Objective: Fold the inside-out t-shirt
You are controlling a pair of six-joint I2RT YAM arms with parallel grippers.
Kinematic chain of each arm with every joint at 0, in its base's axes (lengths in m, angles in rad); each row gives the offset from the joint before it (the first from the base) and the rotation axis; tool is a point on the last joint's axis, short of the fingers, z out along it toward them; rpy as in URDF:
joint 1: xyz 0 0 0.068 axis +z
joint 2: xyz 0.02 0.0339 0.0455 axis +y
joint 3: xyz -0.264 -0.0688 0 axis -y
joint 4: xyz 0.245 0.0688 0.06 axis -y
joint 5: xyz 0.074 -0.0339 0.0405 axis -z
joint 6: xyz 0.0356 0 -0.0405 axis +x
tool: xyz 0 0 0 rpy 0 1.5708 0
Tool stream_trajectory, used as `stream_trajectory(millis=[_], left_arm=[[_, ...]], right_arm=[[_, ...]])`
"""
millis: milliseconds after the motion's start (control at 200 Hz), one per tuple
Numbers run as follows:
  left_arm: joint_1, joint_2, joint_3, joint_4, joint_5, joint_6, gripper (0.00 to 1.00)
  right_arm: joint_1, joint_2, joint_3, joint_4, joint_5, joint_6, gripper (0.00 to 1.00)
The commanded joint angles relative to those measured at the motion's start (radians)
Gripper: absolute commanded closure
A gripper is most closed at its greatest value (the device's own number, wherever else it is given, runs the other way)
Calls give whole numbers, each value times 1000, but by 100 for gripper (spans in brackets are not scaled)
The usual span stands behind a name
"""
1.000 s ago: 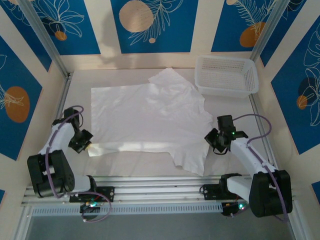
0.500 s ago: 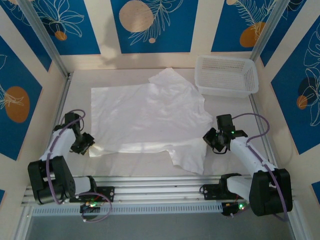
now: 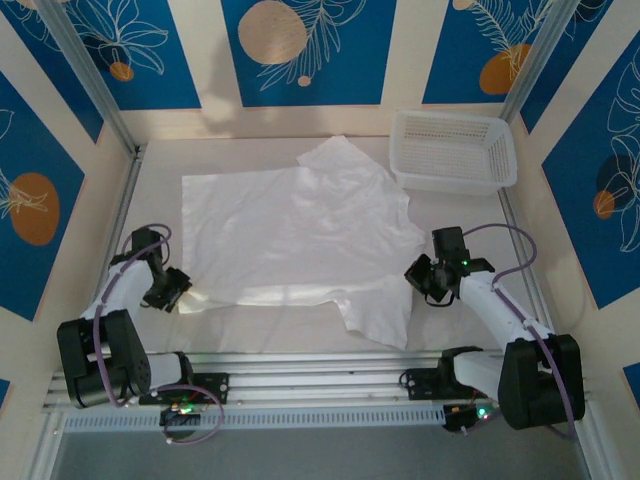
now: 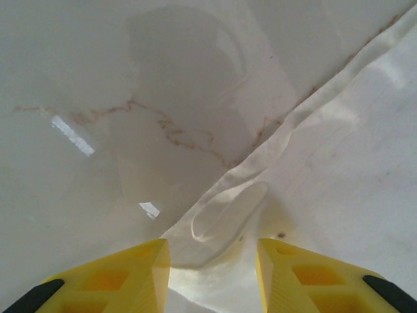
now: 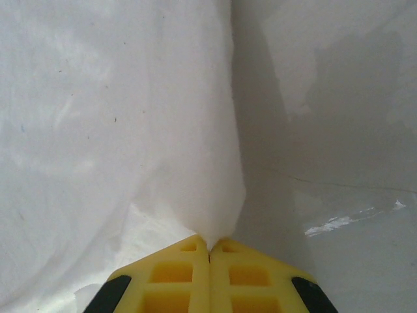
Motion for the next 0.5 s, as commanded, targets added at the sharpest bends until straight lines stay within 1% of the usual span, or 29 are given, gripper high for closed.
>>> stream_trajectory(millis=[0, 125, 230, 330, 405, 495], left_arm=[[11, 11, 6, 23, 16, -16, 69], [11, 10, 5, 21, 11, -16, 89], [11, -8, 8, -20, 7, -24, 100], [11, -86, 3, -129, -35, -62, 100], [12, -198, -24, -198, -76, -101, 100], [11, -340, -82, -230, -66, -123, 100]], right_arm=[[5, 1, 20, -17, -32, -14, 100], [5, -3, 22, -18, -32, -11, 100], [5, -6, 24, -38, -19, -10, 100], [-5, -34, 12, -87, 3, 11, 100], [-19, -80, -17, -111, 10, 22, 100], [-30, -130, -43, -126, 23, 22, 100]])
